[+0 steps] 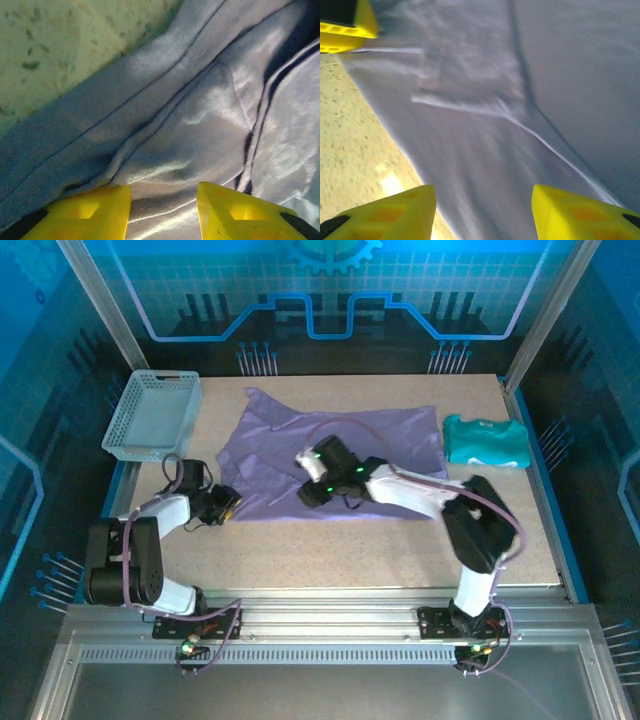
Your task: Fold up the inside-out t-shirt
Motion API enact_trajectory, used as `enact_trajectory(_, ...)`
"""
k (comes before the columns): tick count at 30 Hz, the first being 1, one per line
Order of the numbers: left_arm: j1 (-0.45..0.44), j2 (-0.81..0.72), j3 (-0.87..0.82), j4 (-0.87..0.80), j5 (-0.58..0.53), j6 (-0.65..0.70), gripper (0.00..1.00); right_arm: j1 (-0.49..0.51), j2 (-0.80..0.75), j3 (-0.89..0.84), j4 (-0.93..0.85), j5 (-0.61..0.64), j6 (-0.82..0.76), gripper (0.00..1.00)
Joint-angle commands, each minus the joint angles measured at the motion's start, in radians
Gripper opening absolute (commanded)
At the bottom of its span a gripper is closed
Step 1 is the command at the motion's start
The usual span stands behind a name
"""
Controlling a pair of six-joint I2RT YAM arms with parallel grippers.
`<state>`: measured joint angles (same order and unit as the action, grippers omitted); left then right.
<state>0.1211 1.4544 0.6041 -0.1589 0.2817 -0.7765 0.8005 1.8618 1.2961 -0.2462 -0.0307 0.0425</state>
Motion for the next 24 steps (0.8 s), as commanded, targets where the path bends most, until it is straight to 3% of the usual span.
enact_trajectory(1, 0.031, 0.014, -0.020, 0.054, 0.037, 0.010, 0.41, 0.060, 0.129, 0.145, -0.038, -0.012, -0.108, 0.54)
enact_trajectory(8, 0.040, 0.009, -0.042, 0.059, 0.057, 0.015, 0.41, 0.106, 0.354, 0.382, -0.163, 0.043, -0.176, 0.54)
enact_trajectory(16, 0.041, 0.009, -0.050, 0.064, 0.061, 0.015, 0.41, 0.106, 0.442, 0.476, -0.214, 0.051, -0.193, 0.49)
enact_trajectory(21, 0.041, 0.016, -0.053, 0.066, 0.060, 0.018, 0.41, 0.096, 0.450, 0.496, -0.203, 0.050, -0.156, 0.20)
enact_trajectory(24, 0.041, 0.017, -0.058, 0.068, 0.057, 0.020, 0.41, 0.081, 0.433, 0.490, -0.188, 0.037, -0.120, 0.11)
